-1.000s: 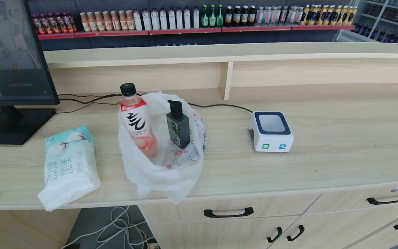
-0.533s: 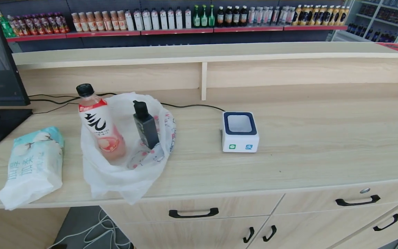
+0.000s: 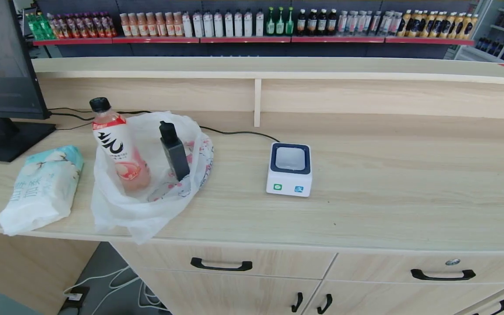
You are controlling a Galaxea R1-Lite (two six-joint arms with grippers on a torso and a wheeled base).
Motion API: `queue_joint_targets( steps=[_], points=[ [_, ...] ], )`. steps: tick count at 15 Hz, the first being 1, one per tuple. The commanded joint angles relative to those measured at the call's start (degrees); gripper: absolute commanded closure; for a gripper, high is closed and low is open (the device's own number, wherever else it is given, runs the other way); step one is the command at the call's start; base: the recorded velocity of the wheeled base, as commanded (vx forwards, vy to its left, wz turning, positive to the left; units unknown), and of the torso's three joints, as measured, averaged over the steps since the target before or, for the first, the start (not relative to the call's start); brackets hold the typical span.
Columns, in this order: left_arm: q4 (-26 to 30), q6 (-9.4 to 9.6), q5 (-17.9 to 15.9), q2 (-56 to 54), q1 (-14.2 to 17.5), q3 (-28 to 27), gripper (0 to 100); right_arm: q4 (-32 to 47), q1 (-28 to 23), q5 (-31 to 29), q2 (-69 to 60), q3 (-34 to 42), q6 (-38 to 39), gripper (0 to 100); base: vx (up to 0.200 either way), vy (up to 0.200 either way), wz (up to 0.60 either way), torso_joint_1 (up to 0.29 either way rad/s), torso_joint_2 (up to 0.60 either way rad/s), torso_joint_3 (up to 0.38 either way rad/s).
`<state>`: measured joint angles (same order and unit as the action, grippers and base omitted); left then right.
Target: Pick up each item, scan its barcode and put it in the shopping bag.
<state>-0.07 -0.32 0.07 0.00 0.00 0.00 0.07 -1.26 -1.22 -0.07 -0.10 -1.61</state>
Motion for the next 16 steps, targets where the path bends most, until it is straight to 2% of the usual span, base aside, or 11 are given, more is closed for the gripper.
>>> queue_joint_targets(
  steps=[1,2,16],
  points=[
    [0.0,-0.12,0.0,0.0,0.0,0.0,0,0.0,0.0,0.0,0.1,0.0,0.1,0,0.0,0.0,0.0,0.0,0.0,0.0],
    [0.0,-0.12,0.0,0.0,0.0,0.0,0,0.0,0.0,0.0,0.1,0.0,-0.1,0,0.0,0.0,0.0,0.0,0.0,0.0],
    [0.0,-0.47,0.1,0.1,0.1,0.0,0,0.0,0.0,0.0,0.1,0.0,-0.1,0,-0.2,0.0,0.0,0.0,0.0,0.003]
  ],
)
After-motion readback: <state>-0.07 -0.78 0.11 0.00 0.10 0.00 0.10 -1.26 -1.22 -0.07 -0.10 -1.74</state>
